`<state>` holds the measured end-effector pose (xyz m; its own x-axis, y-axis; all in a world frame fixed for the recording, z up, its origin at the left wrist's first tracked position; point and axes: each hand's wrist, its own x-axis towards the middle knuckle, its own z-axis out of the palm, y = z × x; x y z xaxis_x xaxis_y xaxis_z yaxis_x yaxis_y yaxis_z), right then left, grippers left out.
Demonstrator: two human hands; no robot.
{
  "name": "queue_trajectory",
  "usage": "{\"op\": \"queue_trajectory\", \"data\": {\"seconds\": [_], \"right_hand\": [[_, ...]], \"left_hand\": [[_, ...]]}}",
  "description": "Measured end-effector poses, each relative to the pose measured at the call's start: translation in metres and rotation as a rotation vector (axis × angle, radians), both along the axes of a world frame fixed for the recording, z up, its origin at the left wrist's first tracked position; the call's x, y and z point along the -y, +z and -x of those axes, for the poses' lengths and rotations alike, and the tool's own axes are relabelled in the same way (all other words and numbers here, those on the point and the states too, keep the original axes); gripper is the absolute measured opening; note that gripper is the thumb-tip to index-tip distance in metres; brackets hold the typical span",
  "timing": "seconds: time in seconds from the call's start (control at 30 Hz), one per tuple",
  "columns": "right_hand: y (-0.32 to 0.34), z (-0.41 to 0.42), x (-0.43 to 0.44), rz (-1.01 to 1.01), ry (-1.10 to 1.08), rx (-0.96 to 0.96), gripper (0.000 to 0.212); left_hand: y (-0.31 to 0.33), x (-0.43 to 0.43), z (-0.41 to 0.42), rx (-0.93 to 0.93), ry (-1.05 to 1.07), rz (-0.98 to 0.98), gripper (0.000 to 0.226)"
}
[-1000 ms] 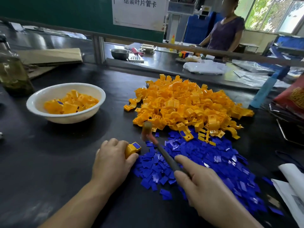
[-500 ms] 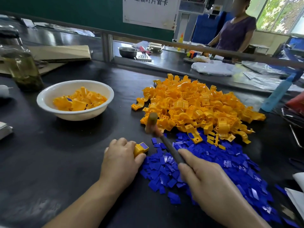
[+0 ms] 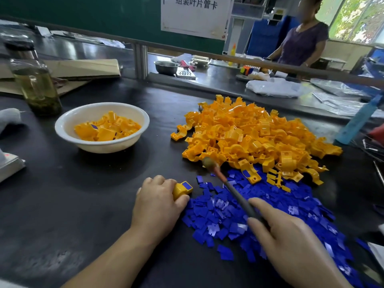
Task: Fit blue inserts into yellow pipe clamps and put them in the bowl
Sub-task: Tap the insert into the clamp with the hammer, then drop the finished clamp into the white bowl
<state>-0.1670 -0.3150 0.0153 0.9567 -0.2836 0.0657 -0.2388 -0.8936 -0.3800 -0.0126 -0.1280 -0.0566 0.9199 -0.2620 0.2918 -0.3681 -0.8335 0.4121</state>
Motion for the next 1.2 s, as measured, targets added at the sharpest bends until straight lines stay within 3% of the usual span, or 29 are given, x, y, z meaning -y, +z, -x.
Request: {"op": "queue_trajectory", "data": {"seconds": [0.1, 0.17, 0.2, 0.3, 0.37, 0.53, 0.6, 0.7, 0.83, 1.0, 1.2], "right_hand": [[0.000, 0.010, 0.016, 0.156, -0.079, 0.040, 0.038], [0.000, 0.017, 0.022, 0.229, -0.102, 0.026, 0.042], [0.000, 0.019, 0.026, 0.252, -0.110, 0.012, 0.043], [-0.003, 0.025, 0.036, 0.277, -0.128, -0.038, 0.047], [-0.004, 0.025, 0.039, 0.284, -0.132, -0.086, 0.050], [-0.001, 0.020, 0.039, 0.320, -0.085, -0.117, 0.054], [0.003, 0.018, 0.043, 0.332, -0.079, -0.097, 0.053], [0.010, 0.008, 0.046, 0.354, -0.088, -0.045, 0.049], [0.014, -0.034, 0.036, 0.326, -0.064, 0.064, 0.043], [0.008, -0.121, 0.019, 0.317, 0.040, 0.187, 0.042], [-0.018, -0.182, 0.009, 0.461, 0.054, -0.002, 0.058]], "left_hand": [[0.004, -0.003, -0.002, -0.082, 0.018, 0.043, 0.041], [0.009, -0.007, -0.004, -0.173, 0.029, 0.176, 0.035], [0.013, -0.009, -0.008, -0.279, 0.048, 0.351, 0.034], [0.042, -0.016, -0.034, -0.708, 0.179, 1.114, 0.039], [0.060, -0.024, -0.057, -0.866, 0.250, 1.373, 0.040], [0.101, -0.041, -0.114, -0.858, 0.171, 1.664, 0.048], [0.110, -0.046, -0.127, -0.811, 0.104, 1.810, 0.067], [0.102, -0.040, -0.122, -0.790, 0.090, 1.732, 0.077], [0.069, -0.003, -0.082, -0.868, 0.078, 1.431, 0.029], [0.034, 0.029, -0.041, -0.833, 0.034, 1.166, 0.017], [0.026, 0.032, -0.020, -0.576, -0.121, 0.758, 0.012]]}}
